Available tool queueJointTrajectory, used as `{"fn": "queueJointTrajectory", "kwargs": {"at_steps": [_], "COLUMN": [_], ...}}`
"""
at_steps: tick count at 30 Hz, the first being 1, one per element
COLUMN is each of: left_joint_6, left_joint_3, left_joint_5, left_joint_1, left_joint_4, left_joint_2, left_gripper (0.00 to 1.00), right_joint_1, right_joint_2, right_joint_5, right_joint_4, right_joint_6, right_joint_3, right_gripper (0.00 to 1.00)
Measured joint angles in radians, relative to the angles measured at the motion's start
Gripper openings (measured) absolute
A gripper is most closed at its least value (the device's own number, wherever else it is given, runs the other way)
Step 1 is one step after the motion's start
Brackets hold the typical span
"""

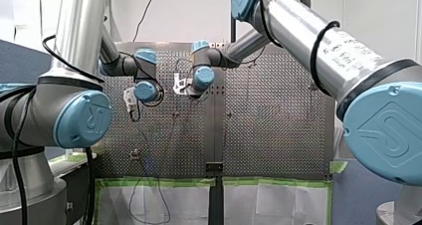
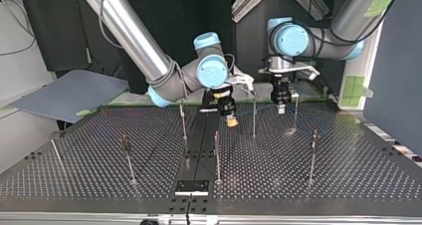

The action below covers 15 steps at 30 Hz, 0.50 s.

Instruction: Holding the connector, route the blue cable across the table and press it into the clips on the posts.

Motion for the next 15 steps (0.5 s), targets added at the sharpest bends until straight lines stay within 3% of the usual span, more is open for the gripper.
{"fn": "queueJointTrajectory", "kwargs": {"at_steps": [10,15], "left_joint_6": [-0.031,-0.041], "left_joint_3": [-0.086,-0.111], "left_joint_5": [0.004,0.03], "left_joint_1": [0.003,0.004], "left_joint_4": [0.078,0.111], "left_joint_2": [-0.072,-0.102], "left_gripper": [0.0,0.0], "right_joint_1": [0.012,0.011], "right_joint_2": [0.0,0.0], "right_joint_5": [-0.027,-0.036], "right_joint_4": [0.0,-0.001], "right_joint_6": [-0.007,-0.009], "right_joint_3": [0.083,0.125], "right_gripper": [0.0,0.0]}}
